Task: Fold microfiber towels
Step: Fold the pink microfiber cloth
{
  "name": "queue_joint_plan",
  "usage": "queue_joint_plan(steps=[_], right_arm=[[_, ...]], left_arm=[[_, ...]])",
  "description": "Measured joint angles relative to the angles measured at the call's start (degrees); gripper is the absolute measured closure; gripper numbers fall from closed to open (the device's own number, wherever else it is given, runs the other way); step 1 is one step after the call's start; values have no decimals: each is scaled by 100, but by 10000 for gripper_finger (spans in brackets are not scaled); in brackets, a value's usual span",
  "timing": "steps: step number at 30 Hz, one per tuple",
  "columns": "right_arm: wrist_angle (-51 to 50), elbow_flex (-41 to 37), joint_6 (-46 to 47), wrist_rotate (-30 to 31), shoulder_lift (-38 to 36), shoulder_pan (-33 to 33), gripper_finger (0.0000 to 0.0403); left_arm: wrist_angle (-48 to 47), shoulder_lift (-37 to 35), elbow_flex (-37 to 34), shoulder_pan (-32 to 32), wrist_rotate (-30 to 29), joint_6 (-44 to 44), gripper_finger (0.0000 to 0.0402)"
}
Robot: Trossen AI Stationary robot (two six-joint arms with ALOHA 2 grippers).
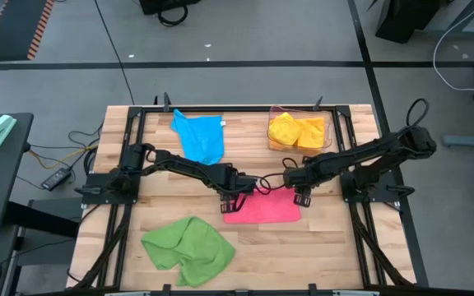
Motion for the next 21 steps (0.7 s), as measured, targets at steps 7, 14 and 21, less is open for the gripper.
queue_joint_plan(steps=[7, 14, 21], right_arm=[[899, -68, -432, -29, -740, 509, 260], [3498, -1232, -774, -112, -915, 752, 260], [4391, -2079, -211, -36, -826, 742, 260]], left_arm=[[62, -31, -11, 0, -23, -43, 247], [209, -59, -11, -7, -3, -102, 213], [-153, -383, 0, -20, 4, -1, 205]])
